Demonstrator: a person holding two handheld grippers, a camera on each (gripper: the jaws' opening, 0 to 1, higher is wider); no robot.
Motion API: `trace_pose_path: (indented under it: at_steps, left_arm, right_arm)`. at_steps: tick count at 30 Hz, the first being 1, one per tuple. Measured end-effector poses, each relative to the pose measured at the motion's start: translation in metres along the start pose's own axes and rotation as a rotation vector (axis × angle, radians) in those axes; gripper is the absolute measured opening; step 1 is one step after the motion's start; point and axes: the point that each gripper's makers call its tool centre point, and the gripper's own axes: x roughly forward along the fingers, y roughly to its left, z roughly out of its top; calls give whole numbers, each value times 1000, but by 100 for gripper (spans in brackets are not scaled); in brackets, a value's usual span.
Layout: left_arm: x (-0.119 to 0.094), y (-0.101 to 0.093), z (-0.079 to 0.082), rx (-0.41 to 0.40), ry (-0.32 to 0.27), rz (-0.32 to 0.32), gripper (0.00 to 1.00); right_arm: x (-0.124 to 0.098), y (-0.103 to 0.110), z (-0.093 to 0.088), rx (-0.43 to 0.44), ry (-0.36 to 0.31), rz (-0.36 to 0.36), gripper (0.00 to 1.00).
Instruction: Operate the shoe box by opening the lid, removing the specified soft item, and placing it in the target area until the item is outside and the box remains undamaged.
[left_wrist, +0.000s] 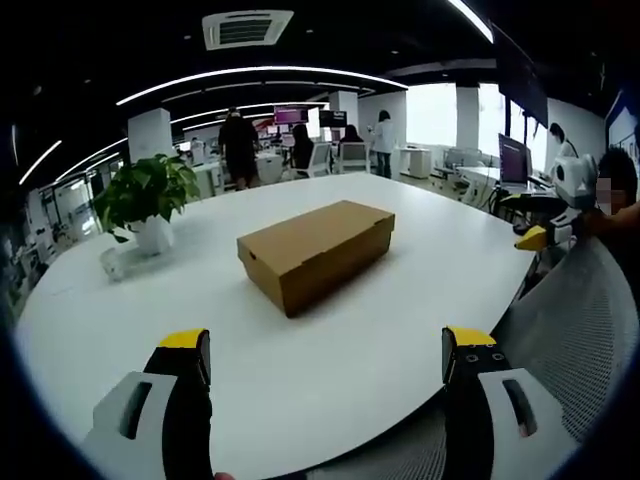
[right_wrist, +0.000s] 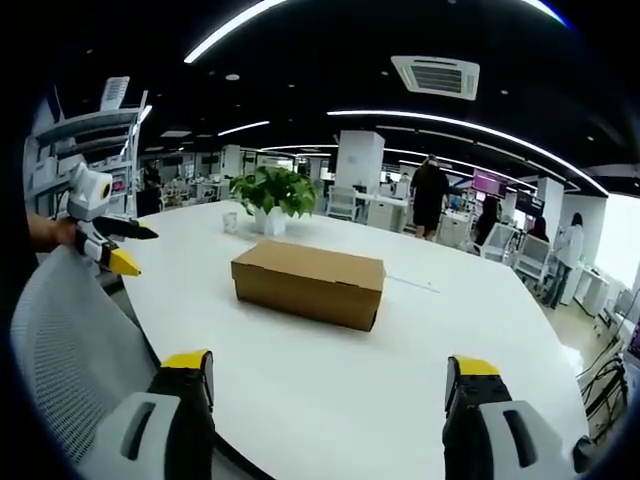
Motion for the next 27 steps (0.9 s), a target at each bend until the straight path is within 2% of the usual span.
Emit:
trace_pose_path:
  at_steps: [7,22,27]
  left_arm:
    - [1,1,0,-6,8,1,100]
    - [9,14,17,12,14,-1,100]
    - [14,15,23,8,10,-5,100]
  right_arm:
    - [1,1,0,4,8,9,97]
    - [6,-2,21,11,-8,19,96]
    - [10,-6,21,4,13,21,96]
